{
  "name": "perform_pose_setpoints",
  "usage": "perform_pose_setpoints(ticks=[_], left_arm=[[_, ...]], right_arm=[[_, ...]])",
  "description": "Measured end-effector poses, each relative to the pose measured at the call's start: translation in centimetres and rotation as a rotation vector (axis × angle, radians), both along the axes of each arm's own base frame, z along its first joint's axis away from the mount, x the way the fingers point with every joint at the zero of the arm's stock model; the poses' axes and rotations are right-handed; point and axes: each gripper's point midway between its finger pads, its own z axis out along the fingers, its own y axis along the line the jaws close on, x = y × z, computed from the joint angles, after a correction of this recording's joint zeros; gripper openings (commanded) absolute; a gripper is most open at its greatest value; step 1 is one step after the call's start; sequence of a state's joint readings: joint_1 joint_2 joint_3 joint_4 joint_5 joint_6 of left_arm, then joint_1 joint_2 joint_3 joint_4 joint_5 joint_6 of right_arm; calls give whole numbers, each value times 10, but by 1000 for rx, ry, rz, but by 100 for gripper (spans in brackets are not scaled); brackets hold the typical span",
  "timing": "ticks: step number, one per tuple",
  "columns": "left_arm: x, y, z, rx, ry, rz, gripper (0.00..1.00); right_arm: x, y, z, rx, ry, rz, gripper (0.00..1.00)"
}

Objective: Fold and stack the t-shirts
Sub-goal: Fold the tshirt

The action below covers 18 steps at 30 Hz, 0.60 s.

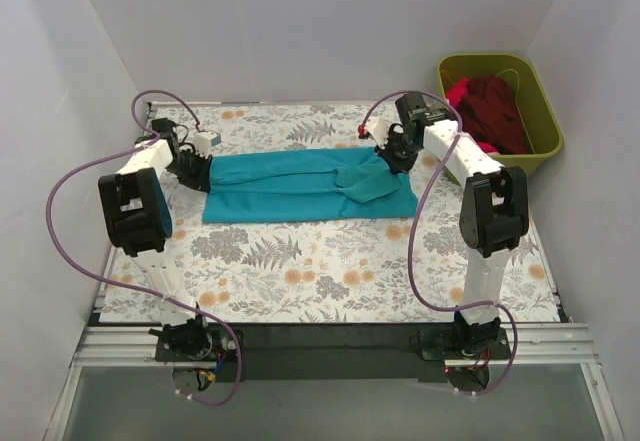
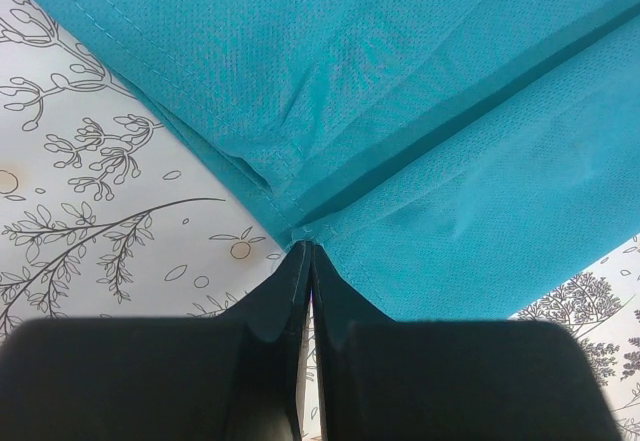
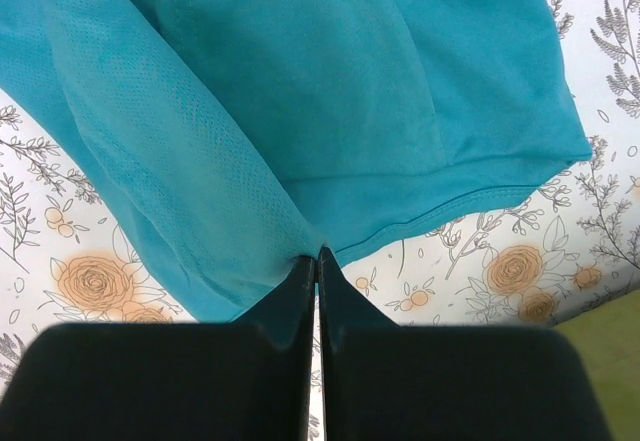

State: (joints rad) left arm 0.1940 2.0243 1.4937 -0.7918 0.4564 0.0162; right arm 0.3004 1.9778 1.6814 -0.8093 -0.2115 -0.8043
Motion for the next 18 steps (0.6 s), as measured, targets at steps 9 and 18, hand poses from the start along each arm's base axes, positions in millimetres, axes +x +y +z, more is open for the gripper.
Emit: perform_pose_setpoints(ticks=[9,18], left_arm=[[3,1,1,0,-5,10,3],[9,2,5,-18,13,62,43]], right_arm=[[5,-1,-11,-12,17,0,1],[22,-10,-4,-21,-13,-61,50]])
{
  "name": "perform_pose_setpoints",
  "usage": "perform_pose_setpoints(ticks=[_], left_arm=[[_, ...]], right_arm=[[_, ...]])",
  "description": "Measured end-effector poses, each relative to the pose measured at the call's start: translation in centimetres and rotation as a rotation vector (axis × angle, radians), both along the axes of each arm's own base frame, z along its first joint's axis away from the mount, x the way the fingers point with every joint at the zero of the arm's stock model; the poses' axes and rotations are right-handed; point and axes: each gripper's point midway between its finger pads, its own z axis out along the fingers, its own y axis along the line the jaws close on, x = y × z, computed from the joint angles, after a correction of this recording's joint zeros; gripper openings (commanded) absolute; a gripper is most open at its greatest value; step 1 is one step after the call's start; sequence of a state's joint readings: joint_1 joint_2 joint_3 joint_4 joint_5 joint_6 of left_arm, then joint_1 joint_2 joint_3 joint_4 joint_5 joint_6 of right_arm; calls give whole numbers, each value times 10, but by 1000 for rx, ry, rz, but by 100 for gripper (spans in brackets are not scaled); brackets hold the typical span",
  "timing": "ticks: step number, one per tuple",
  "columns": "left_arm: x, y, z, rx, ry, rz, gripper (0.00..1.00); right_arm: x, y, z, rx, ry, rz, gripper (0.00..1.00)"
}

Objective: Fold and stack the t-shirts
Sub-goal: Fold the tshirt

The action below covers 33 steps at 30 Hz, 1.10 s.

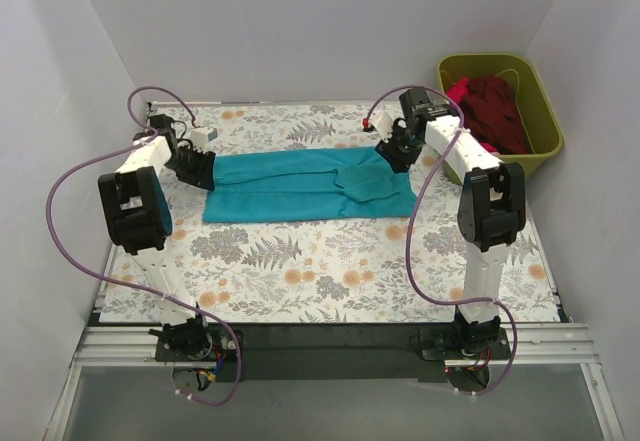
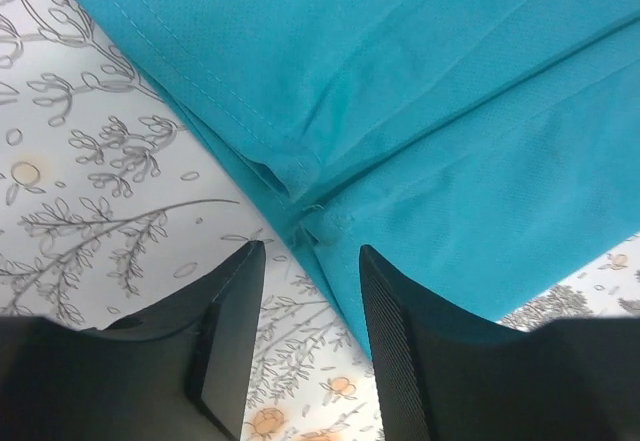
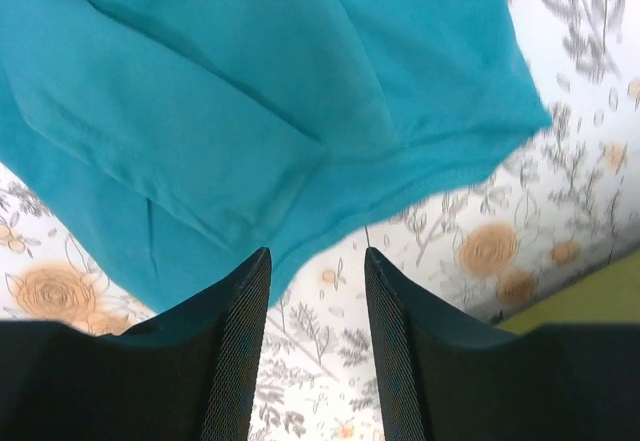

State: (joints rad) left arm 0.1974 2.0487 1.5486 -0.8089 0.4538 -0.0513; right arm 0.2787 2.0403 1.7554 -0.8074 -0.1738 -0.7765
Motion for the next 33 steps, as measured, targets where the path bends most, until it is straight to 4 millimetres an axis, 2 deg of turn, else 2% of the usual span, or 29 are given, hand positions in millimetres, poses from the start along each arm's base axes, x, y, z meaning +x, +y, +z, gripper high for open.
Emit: perform_pose_setpoints(ticks=[5,8,10,14,19,23,24,33], left_arm=[[-18,-3,11,-37,25,37,44],[-41,-9,18,-69,42,63,45],[-56,-13,20,-90,57,82,47],[-78,-23,17,-136,108,113,50],[-90,-27,11,-179,159,151,58],[-94,-25,9,-192,180,180,60],[-94,-25,9,-193,181,185,64],[-98,-24,3,-201,203,209,65]], right_arm=[[-17,-35,10,18,31,-89,45],[-35,-55,24,52,56,-156,44],[-47,-61,29,86,79,-194,45],[-67,-59,18,134,163,-235,47],[-90,-52,-11,159,304,-276,47],[-93,-48,-25,173,361,-309,47],[-93,-48,-27,175,366,-315,47],[-95,-46,-48,177,415,-347,48]])
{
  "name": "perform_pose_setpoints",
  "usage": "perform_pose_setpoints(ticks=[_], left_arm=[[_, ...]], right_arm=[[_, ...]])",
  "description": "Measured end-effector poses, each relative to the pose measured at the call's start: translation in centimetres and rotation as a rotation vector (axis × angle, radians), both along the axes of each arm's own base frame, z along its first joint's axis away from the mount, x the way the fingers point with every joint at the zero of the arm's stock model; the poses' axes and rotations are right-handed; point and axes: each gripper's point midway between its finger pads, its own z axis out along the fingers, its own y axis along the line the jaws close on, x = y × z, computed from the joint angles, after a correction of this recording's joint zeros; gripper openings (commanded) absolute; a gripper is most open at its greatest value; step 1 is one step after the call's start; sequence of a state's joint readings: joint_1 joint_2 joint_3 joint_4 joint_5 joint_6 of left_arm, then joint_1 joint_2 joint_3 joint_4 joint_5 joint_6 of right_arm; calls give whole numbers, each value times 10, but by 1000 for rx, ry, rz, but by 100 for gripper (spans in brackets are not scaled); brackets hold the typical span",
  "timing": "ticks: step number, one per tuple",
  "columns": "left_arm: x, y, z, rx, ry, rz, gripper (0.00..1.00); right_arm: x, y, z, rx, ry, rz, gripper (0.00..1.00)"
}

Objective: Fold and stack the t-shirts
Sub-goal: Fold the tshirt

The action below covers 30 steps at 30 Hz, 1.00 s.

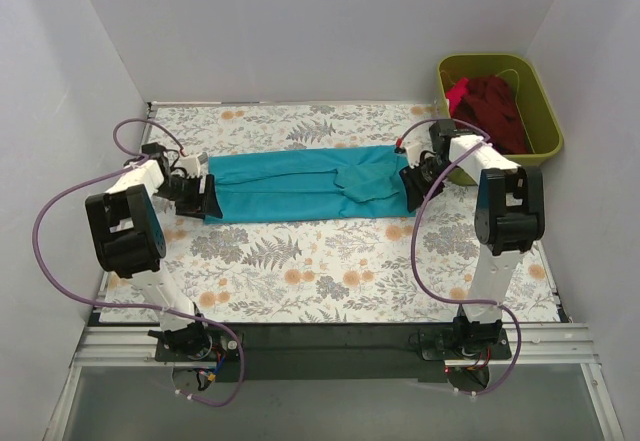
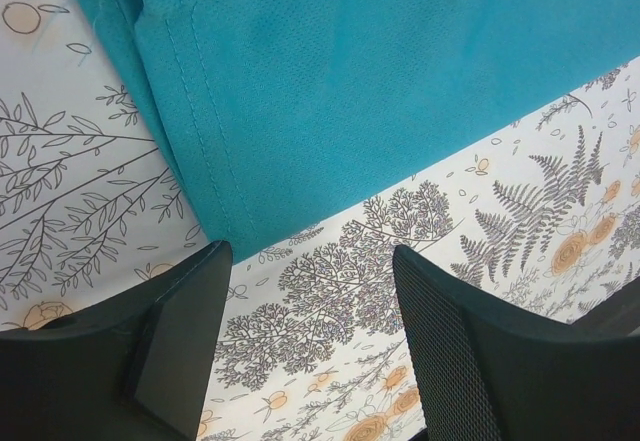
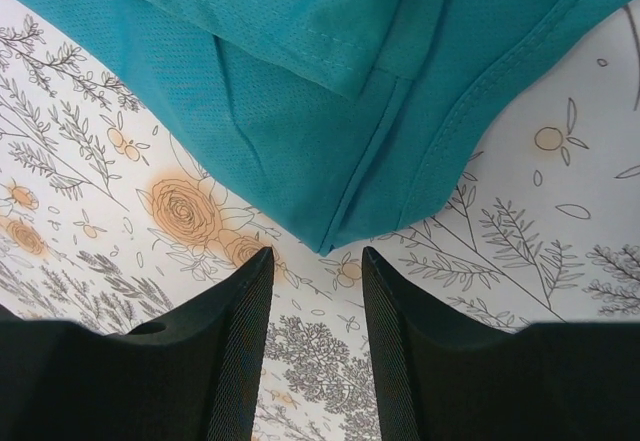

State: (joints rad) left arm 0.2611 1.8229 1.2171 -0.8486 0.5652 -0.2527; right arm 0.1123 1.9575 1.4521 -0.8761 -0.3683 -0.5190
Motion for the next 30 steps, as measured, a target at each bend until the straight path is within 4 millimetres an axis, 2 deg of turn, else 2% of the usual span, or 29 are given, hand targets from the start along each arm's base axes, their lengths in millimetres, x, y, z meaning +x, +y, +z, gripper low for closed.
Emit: perform_pose_setpoints(ticks=[5,8,13,17,21,24,25,30], left_arm=[[0,1,-9,-4,25,14,64],[0,2,-14,-7,37,23,63],[0,4,-15,5,42,34,63],[-1,9,-16,25,50,39,63],[-2,11,-17,32,52,39,58],[-3,13,-19,44,56,43,39],[-4,13,-21,44,62,44,30],[-6,17,-26,58,81,46,9]], right_arm=[[-11,-1,-15,-5,41,-2,48],[-18,-2,-21,-9,63,0,45],[-20,-1,-24,-16,64,3,28],[-19,-3,-26,-28,59,2,22],[-18,-4,-27,-33,57,-1,1],[-18,-5,-28,-38,56,-5,1],[-18,-5,-28,-40,56,-4,1],[-17,-8,-29,-59,52,-4,1]])
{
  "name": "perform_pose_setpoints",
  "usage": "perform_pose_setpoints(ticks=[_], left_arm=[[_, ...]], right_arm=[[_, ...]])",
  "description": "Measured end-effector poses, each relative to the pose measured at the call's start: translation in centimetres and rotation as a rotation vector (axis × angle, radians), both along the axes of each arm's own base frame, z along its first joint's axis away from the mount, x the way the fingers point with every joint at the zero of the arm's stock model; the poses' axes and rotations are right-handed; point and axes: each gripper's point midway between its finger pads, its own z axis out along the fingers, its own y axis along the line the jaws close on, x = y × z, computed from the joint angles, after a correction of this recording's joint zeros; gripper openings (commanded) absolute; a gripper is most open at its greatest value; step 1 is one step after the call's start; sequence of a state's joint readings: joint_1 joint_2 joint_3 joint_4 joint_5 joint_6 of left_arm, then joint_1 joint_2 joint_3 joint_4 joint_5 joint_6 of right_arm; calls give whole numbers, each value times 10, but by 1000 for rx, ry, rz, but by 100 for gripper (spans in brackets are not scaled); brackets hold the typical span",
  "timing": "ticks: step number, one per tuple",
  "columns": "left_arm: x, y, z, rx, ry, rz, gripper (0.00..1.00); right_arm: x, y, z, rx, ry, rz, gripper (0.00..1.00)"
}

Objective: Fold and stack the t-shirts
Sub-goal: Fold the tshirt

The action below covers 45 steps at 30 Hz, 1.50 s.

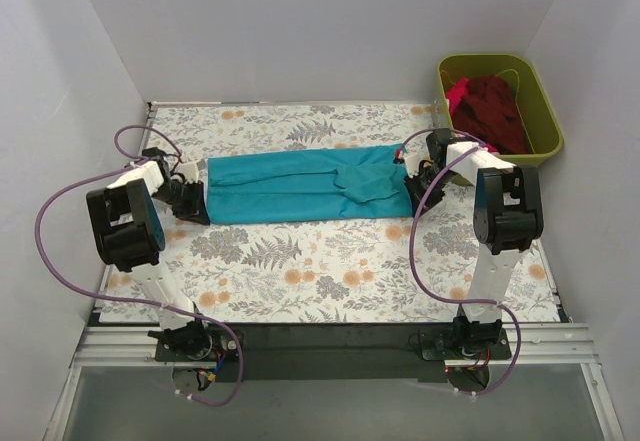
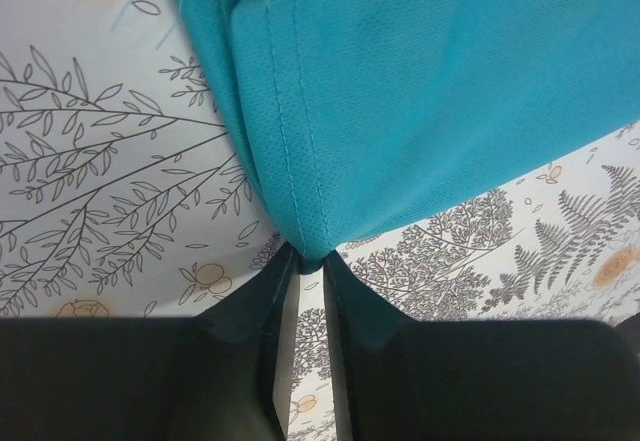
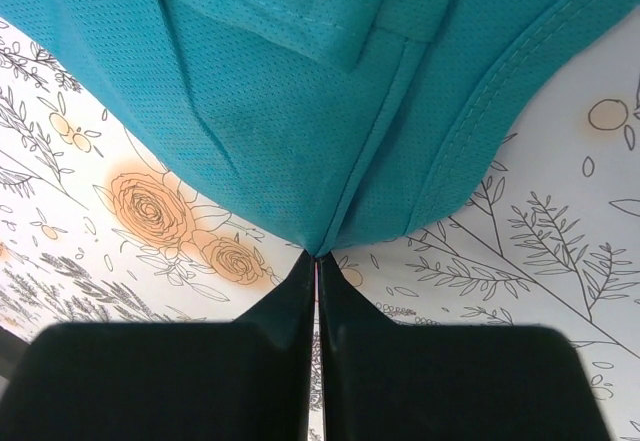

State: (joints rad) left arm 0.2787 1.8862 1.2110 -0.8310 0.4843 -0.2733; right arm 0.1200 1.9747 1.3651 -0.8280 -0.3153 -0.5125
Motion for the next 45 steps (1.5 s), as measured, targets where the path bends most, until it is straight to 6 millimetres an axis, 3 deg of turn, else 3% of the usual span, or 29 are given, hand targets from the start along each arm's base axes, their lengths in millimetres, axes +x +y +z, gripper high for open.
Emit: perform_pose_setpoints(ticks=[2,9,17,18,19,22,23,27,29,31,34,37,41,43,45], left_arm=[[0,2,-1,6,5,0,0],[5,9,1,24,-4,-3,0],[-4,7,-2,19,21,-19,0],[-8,6,-3,14,26,-21,1],[-11,5,-3,13,28,-23,14],[-28,1,-1,8,38,-44,34],[-34,0,1,10,44,-52,36],[-43,2,8,36,41,-78,38],[-35,7,16,53,21,-88,39],[-13,14,32,77,-34,-93,39],[42,25,61,122,-162,-104,39],[89,24,76,143,-253,-117,39],[129,0,64,125,-267,-154,39],[133,-21,50,98,-242,-183,40],[127,-49,41,65,-208,-224,40]], right_arm=[[0,-1,0,-6,-2,2,1],[9,-11,2,-51,-33,5,1],[21,-18,7,-78,-73,6,1],[21,-19,7,-83,-76,10,1],[22,-20,7,-90,-78,13,1],[23,-21,6,-110,-83,22,9],[25,-22,6,-120,-88,23,19],[28,-25,8,-148,-98,29,34],[29,-25,13,-152,-104,27,35],[29,-24,22,-148,-123,23,34],[30,-19,46,-136,-178,16,31],[30,-3,70,-117,-233,27,26],[29,32,79,-89,-249,71,24],[31,49,76,-68,-238,87,26],[36,62,71,-54,-220,84,33]])
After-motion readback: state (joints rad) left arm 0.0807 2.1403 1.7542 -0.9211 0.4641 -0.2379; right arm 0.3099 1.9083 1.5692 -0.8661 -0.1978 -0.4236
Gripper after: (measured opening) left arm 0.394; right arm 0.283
